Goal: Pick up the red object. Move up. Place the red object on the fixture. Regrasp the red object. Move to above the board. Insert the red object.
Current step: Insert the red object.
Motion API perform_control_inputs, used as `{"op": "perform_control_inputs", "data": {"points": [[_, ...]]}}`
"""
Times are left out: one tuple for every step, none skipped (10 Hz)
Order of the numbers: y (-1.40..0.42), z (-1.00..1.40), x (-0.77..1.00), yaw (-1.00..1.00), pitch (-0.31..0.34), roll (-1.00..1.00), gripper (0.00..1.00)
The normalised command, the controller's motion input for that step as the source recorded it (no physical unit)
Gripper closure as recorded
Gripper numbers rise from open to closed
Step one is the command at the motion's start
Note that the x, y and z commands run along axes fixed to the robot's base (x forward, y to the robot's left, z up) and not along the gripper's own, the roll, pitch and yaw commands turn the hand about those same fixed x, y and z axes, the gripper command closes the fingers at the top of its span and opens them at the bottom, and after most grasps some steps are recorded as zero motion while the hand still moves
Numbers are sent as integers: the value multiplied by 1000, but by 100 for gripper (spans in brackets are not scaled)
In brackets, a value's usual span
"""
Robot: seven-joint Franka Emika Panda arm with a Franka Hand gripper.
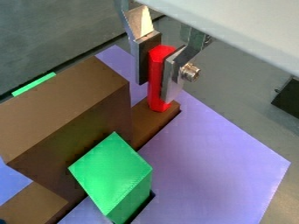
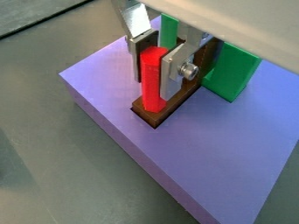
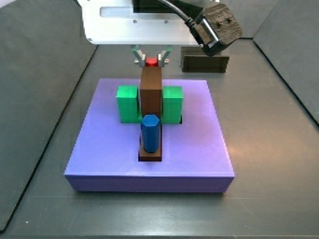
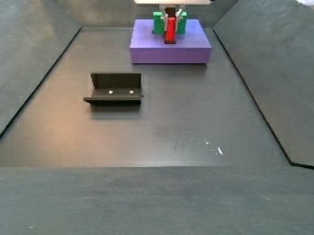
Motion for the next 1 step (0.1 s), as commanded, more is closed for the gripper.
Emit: {"op": "perform_control_inputs", "data": {"points": [[0,0,0,0,0,0,100]]}}
